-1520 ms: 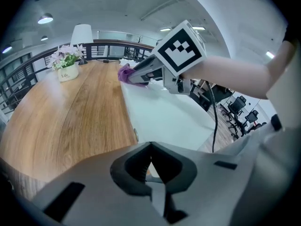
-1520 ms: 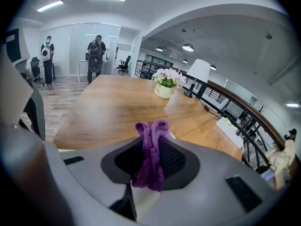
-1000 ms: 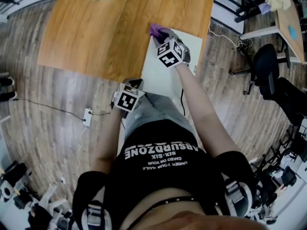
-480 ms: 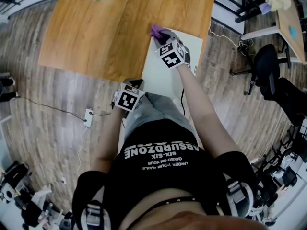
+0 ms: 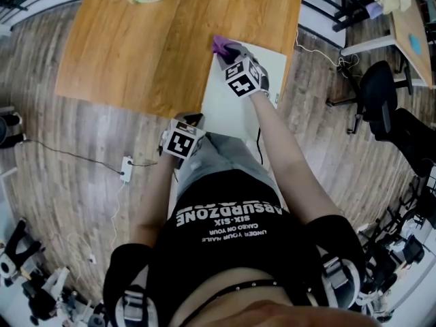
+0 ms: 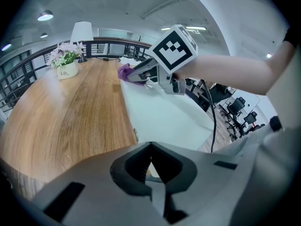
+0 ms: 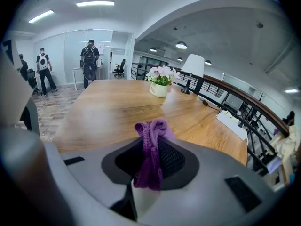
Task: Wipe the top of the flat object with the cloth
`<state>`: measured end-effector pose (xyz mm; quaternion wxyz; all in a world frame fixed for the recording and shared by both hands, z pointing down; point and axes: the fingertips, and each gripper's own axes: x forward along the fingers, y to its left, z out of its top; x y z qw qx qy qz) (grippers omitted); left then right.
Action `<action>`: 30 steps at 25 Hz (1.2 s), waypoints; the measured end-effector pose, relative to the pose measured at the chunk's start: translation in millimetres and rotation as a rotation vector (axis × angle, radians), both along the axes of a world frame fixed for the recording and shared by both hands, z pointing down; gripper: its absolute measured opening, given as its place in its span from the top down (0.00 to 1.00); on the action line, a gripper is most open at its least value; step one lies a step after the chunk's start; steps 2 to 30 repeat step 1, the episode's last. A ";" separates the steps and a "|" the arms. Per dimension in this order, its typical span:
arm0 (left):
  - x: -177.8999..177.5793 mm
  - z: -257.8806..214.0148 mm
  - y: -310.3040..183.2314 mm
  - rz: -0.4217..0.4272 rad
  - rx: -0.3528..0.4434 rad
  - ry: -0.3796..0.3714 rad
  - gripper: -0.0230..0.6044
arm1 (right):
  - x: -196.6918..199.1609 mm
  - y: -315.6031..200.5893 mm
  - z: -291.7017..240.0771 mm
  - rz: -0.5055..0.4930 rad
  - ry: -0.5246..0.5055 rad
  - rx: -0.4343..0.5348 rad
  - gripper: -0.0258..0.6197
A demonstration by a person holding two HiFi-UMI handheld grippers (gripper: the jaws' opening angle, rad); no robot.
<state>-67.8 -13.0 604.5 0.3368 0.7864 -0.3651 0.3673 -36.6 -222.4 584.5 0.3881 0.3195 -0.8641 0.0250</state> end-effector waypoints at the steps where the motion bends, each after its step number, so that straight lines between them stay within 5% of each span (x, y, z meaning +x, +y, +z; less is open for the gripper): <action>1: 0.1 -0.2 -0.3 -0.001 0.001 0.000 0.94 | 0.3 -0.3 -0.1 0.001 -0.002 -0.002 0.81; 30: 0.1 -0.2 -0.3 -0.001 0.001 0.000 0.94 | 0.3 -0.3 -0.1 0.001 -0.002 -0.002 0.81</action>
